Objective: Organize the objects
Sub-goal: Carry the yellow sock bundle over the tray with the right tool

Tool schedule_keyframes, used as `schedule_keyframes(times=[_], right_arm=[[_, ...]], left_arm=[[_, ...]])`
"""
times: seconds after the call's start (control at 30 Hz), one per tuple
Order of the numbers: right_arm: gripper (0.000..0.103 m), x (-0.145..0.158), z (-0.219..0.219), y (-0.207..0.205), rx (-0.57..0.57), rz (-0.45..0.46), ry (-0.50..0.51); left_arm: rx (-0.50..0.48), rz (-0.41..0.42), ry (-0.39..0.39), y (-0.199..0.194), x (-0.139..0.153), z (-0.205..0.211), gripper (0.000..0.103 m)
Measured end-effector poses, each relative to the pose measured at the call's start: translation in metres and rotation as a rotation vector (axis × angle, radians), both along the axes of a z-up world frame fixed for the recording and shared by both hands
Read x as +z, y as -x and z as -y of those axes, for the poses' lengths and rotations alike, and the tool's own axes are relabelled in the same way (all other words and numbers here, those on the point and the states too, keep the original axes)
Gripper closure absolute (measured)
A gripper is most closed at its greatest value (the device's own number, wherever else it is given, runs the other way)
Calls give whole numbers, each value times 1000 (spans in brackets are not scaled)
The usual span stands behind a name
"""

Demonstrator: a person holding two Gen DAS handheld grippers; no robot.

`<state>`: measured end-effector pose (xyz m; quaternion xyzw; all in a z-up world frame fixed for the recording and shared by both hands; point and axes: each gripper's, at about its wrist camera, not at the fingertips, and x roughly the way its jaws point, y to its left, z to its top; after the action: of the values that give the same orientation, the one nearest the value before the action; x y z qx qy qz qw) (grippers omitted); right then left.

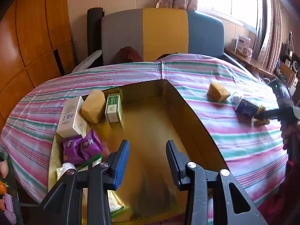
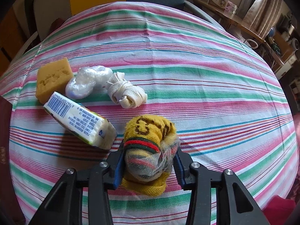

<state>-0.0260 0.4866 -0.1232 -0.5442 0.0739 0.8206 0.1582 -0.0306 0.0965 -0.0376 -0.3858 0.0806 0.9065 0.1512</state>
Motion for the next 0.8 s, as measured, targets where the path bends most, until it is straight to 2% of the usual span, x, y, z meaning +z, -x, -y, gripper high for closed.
schedule_keyframes(times=[0.23, 0.37, 0.63, 0.8], right_arm=[[61, -4, -3, 5, 4, 1, -12], [65, -1, -5, 4, -9, -12, -21], [67, 31, -42, -6, -178, -166, 24], [67, 44, -41, -8, -183, -239, 28]], left_arm=[[16, 40, -6, -9, -7, 7, 62], [28, 44, -9, -10, -7, 11, 63], [60, 41, -29, -9, -4, 28, 63], [80, 11, -47, -11, 9, 56, 63]])
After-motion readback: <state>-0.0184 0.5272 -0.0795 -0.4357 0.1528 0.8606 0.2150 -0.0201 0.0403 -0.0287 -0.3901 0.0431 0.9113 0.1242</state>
